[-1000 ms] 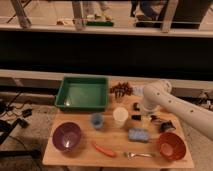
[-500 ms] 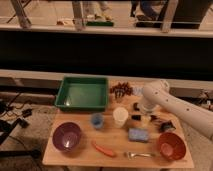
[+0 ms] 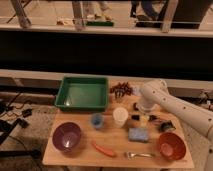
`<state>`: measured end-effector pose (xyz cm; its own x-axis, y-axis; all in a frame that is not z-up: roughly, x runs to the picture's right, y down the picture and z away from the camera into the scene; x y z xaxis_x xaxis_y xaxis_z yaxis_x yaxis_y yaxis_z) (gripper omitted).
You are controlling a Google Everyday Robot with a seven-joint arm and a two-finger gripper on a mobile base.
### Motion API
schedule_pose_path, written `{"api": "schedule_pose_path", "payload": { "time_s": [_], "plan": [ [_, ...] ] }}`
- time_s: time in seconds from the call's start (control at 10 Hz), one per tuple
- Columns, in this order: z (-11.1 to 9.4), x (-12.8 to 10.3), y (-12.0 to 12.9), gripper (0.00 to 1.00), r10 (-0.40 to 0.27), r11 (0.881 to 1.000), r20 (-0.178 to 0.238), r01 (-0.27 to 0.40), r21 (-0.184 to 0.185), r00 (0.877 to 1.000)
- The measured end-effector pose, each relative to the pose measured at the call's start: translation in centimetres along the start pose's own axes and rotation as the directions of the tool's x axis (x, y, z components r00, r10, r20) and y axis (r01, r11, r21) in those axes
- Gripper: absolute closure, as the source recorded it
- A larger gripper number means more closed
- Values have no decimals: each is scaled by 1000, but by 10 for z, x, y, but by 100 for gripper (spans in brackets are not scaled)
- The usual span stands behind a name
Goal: Place brush in metal cup
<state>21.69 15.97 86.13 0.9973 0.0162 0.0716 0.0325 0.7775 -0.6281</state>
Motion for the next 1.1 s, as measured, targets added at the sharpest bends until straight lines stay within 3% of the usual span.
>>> {"api": "schedule_pose_path", "payload": {
  "time_s": [0.3, 0.6, 1.1],
  "plan": [
    [1, -2, -2, 21, 1, 1000, 3, -1, -3, 1000],
    [1, 0, -3, 40, 4, 1000, 5, -4, -7, 1000],
    [7, -1, -1, 41, 6, 1000, 9, -6, -29, 1000]
  ]
}}
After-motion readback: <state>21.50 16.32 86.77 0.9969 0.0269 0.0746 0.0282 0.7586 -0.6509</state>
